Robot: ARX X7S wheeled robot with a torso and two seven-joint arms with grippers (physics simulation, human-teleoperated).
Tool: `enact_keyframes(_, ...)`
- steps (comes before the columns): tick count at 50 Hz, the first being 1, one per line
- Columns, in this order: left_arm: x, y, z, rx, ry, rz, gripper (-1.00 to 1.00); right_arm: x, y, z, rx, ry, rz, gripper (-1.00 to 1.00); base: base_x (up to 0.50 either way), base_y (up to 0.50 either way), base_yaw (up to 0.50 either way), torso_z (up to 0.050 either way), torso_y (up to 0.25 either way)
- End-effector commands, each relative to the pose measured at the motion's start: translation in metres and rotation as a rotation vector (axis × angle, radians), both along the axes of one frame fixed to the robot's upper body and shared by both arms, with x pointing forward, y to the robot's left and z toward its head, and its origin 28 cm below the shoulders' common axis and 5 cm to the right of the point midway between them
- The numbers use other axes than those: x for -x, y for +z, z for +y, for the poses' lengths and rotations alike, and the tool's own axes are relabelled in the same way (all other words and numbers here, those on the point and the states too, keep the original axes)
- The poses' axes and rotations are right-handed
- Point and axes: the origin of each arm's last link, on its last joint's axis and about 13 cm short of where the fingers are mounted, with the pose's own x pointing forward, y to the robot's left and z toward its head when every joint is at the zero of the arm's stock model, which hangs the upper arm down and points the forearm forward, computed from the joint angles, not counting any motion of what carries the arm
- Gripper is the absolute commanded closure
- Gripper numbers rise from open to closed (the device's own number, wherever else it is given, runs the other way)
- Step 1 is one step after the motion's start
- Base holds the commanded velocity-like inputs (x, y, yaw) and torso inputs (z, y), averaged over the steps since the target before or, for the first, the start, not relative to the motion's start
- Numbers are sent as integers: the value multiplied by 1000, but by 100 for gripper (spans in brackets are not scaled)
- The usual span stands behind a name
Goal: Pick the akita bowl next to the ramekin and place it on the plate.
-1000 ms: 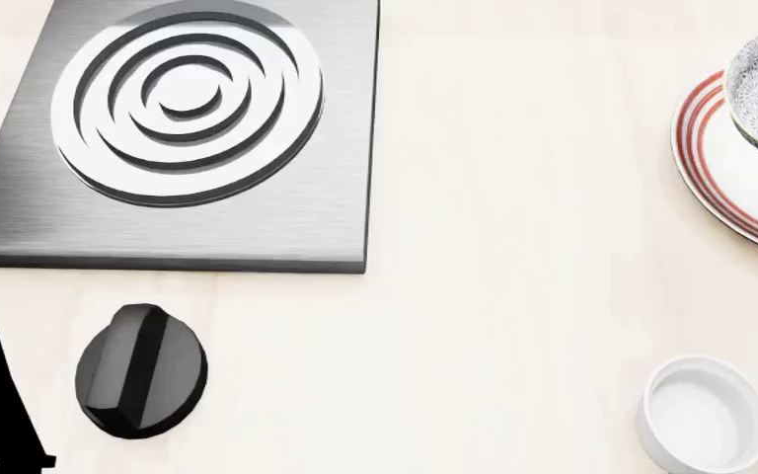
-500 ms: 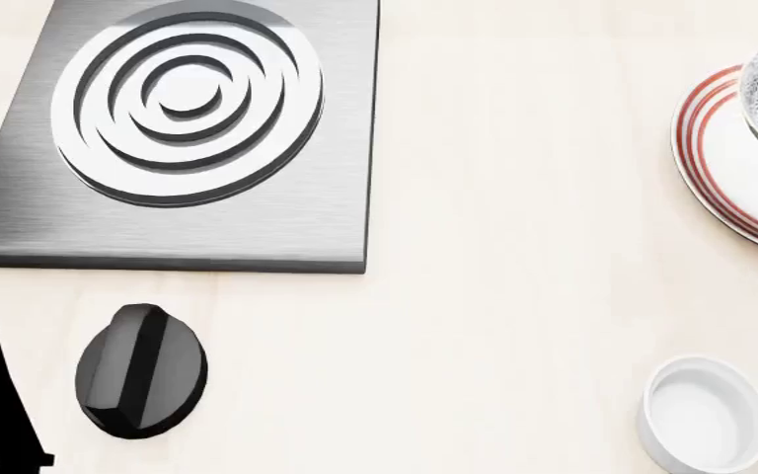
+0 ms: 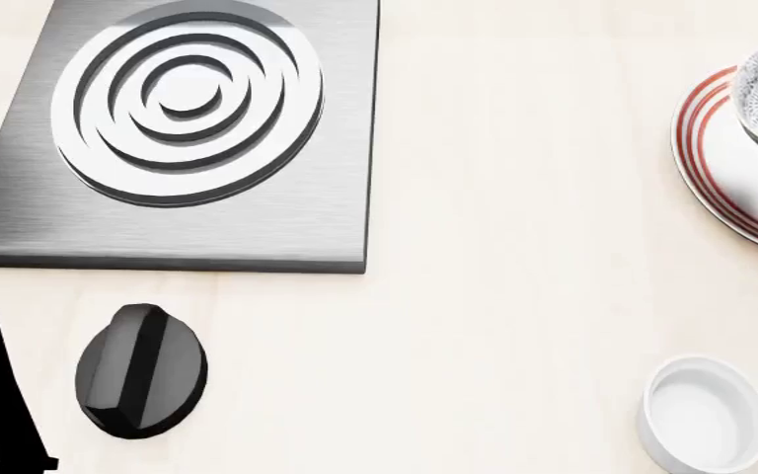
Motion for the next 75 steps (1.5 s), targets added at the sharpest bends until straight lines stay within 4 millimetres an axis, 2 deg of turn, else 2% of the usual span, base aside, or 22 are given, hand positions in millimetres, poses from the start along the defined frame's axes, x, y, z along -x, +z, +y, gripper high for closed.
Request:
enact_keyframes(1,0,2,1,1,-1,-18,-100,-7,-7,10,11,46,-8,100,0,0,0,0,0)
enact_keyframes(15,0,3,2,5,3,-21,-100,-5,-22,12,-6,37,11,100,0,0,0,0,0)
enact_keyframes(43,0,2,3,14,7,-20,-100,-1,-33,4,-9,14,17,100,0,0,0,1,0)
enact_keyframes(44,0,2,3,14,7,-20,-100,-1,-33,4,-6,14,16,-100,0,0,0,0,0)
enact_keyframes(62,0,1,3,12,5,-16,-100,-2,-27,2,32,32,-13,-100,0,0,0,0,0)
enact_keyframes(75,-1,0,2,8,4,-15,-100,21,9,16,217,88,-66,-100,0,0,0,0,1)
